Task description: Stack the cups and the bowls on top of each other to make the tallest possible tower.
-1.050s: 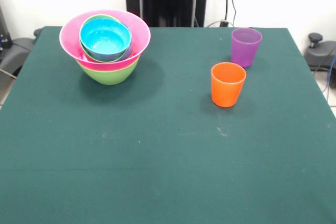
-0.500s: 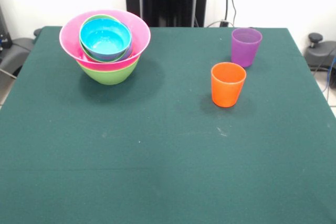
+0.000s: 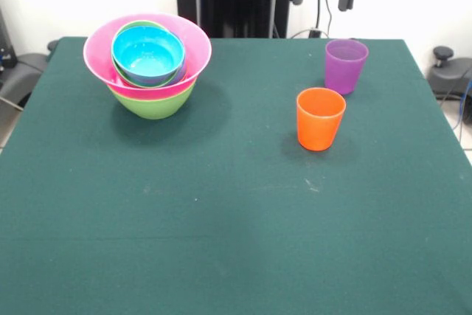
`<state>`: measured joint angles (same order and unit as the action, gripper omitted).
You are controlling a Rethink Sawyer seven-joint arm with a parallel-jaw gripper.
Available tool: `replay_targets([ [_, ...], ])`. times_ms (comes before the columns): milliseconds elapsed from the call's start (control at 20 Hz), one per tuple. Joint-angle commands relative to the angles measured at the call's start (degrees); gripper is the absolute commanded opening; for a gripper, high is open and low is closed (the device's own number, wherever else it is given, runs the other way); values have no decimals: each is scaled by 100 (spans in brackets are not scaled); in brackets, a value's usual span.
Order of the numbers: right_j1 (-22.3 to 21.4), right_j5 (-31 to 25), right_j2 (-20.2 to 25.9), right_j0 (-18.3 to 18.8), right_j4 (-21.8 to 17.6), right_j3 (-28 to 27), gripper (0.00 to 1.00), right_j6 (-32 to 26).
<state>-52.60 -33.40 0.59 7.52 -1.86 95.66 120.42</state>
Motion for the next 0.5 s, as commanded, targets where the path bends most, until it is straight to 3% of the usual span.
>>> replay_targets([
  [50,643,557,486,-139,-255,667,100,261],
  [500,1122,1252,467,-210,-229,722,100,443],
])
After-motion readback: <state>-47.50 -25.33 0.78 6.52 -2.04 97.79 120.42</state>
